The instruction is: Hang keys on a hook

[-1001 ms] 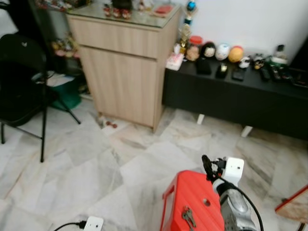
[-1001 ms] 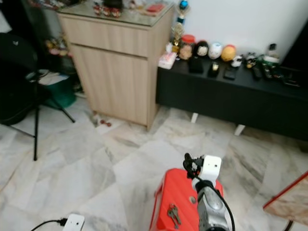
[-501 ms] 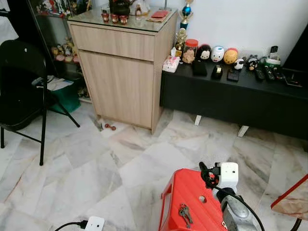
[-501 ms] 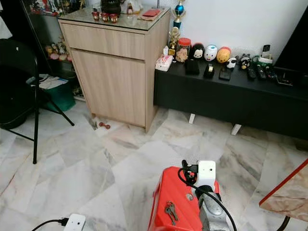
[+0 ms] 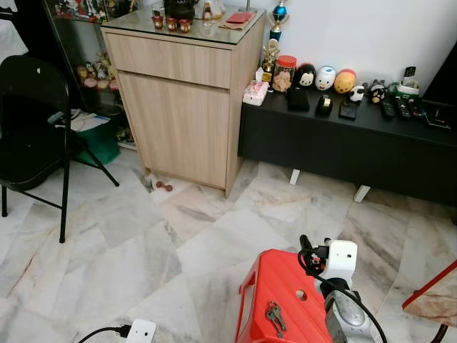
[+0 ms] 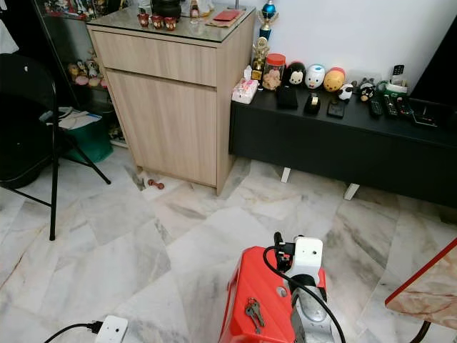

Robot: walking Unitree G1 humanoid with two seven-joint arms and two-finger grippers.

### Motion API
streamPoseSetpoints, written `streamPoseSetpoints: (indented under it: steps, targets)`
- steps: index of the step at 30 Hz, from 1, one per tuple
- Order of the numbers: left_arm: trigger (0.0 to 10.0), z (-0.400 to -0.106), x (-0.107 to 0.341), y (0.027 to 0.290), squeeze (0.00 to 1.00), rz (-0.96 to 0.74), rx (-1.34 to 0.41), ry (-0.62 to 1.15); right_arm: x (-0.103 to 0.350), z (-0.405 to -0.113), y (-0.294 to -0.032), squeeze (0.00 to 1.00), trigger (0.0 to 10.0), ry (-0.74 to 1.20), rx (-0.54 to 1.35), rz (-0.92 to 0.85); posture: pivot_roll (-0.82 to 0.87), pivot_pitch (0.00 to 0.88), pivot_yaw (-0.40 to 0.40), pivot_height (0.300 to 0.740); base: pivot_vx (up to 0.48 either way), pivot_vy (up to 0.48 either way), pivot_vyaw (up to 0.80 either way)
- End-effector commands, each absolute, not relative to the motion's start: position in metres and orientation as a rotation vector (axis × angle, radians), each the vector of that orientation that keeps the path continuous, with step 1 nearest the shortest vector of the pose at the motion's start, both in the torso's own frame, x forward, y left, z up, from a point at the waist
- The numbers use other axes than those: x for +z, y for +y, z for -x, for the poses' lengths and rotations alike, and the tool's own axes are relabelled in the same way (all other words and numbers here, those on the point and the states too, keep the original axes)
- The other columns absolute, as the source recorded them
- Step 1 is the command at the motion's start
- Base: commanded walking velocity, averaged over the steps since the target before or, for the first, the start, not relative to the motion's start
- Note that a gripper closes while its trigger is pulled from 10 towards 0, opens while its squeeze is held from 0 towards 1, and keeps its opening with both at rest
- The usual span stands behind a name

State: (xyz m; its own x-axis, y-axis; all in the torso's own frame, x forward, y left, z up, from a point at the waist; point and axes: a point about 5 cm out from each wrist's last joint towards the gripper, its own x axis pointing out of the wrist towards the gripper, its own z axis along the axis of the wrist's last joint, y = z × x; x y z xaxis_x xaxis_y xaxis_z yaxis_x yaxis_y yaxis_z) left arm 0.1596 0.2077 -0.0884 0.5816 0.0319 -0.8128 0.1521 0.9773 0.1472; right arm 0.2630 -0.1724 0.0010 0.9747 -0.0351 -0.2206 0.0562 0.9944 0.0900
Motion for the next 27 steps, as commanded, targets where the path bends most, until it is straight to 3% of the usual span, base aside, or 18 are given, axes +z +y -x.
streamPoseSetpoints:
  steps: [1,27]
  targets:
    - [10.0,-0.1547,-0.0904,0.2087,0.0,-0.234,-0.085,0.966,0.0043,-0.2633,-0.1781,0.0,10.0,0.201,-0.069,-0.092,0.05,0.0,-0.062,0.74,0.0,0.0,0.0]
    - [10.0,-0.152,-0.092,0.2039,0.0,-0.207,-0.107,0.968,0.0001,-0.2632,-0.1764,0.0,10.0,0.26,-0.036,-0.072,0.06,0.0,-0.058,0.74,0.0,0.0,0.0]
